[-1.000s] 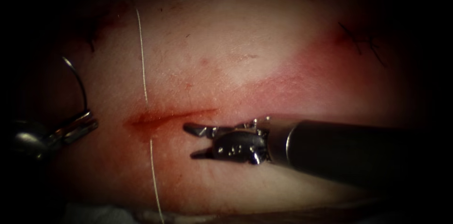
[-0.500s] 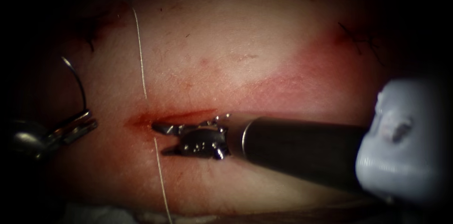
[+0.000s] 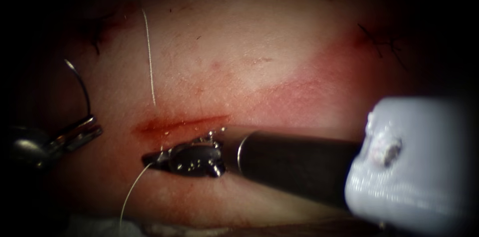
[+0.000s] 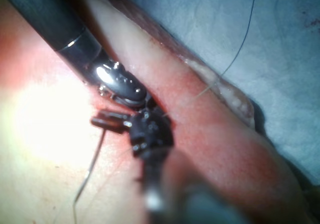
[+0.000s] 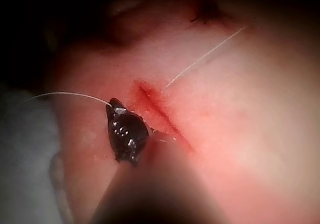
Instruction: Wound Closure
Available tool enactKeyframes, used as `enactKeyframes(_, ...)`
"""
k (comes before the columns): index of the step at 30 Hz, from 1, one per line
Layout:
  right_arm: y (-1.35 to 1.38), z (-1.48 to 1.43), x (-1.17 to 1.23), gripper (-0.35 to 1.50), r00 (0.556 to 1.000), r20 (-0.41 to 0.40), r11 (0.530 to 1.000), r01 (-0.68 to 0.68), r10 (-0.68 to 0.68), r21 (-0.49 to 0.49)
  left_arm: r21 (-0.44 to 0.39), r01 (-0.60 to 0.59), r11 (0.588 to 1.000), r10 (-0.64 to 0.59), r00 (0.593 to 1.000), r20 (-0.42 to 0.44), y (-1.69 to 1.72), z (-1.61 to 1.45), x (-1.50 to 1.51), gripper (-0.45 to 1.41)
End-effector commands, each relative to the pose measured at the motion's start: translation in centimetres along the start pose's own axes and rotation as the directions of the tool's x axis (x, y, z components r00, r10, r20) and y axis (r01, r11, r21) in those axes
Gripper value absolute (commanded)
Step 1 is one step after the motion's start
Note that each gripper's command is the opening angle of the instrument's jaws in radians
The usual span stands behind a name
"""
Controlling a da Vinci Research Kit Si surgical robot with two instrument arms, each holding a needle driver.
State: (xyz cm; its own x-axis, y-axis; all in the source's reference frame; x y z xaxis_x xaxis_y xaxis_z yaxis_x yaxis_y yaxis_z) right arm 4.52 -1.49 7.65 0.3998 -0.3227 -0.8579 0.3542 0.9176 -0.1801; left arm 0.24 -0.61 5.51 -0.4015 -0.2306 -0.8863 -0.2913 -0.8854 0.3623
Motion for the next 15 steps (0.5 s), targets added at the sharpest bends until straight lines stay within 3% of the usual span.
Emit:
enactKeyframes(1, -0.14, 0.01, 0.0, -0.35, 0.999, 0.002, 0.999, -0.032, 0.032, 0.008, -0.003, 0.003, 1.0, -0.003, 1.0, -0.001, 0.08, 0.04, -0.02, -0.45)
enactKeyframes(7, -0.44, -0.24, 0.16, -0.35, 0.997, 0.001, 0.997, -0.071, 0.071, 0.012, -0.003, 0.003, 1.0, -0.003, 1.0, -0.001, 0.07, 0.05, -0.03, -0.45)
enactKeyframes(10, -0.82, -0.59, 0.43, -0.35, 0.996, -0.007, 0.996, -0.084, 0.084, 0.017, -0.003, 0.003, 1.0, -0.003, 1.0, -0.001, 0.07, 0.05, -0.03, -0.45)
enactKeyframes(15, -1.05, -0.75, 0.72, -0.35, 0.996, -0.025, 0.996, -0.089, 0.09, 0.026, -0.001, 0.003, 1.0, -0.003, 1.0, 0.001, 0.08, 0.07, -0.02, -0.45)
